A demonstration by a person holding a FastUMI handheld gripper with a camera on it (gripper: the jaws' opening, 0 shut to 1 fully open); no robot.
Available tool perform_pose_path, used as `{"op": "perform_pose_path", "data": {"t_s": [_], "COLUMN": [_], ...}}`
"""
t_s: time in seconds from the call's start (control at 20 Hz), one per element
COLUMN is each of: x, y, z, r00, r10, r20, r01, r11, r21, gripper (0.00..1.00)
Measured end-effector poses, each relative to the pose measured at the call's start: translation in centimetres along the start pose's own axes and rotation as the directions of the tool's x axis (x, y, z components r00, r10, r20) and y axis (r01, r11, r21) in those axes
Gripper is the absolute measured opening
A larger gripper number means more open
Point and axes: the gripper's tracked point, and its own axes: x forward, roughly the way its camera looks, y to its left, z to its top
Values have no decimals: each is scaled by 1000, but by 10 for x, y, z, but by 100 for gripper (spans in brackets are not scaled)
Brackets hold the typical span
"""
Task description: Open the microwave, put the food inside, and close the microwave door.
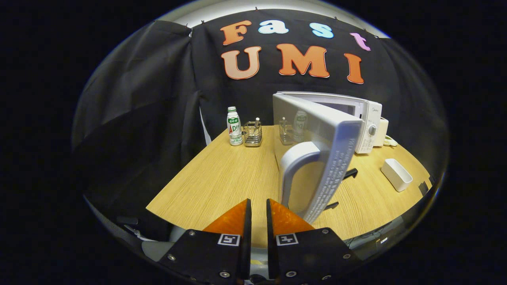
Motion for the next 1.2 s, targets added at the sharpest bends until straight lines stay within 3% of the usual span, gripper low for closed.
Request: {"op": "perform_pose_path", "data": {"t_s": [0.3, 0.85, 1.05, 1.2], "x": [33, 53, 75, 100], "y": [-30, -194, -240, -264], "z": [11, 44, 63, 80], "r00": [993, 931, 921, 938], "r10": [-114, -364, -389, -347], "r20": [-23, -25, -17, -3], "r01": [114, 365, 389, 346], "r11": [993, 930, 918, 934], "r21": [15, 44, 79, 87], "gripper": [15, 13, 13, 13]}}
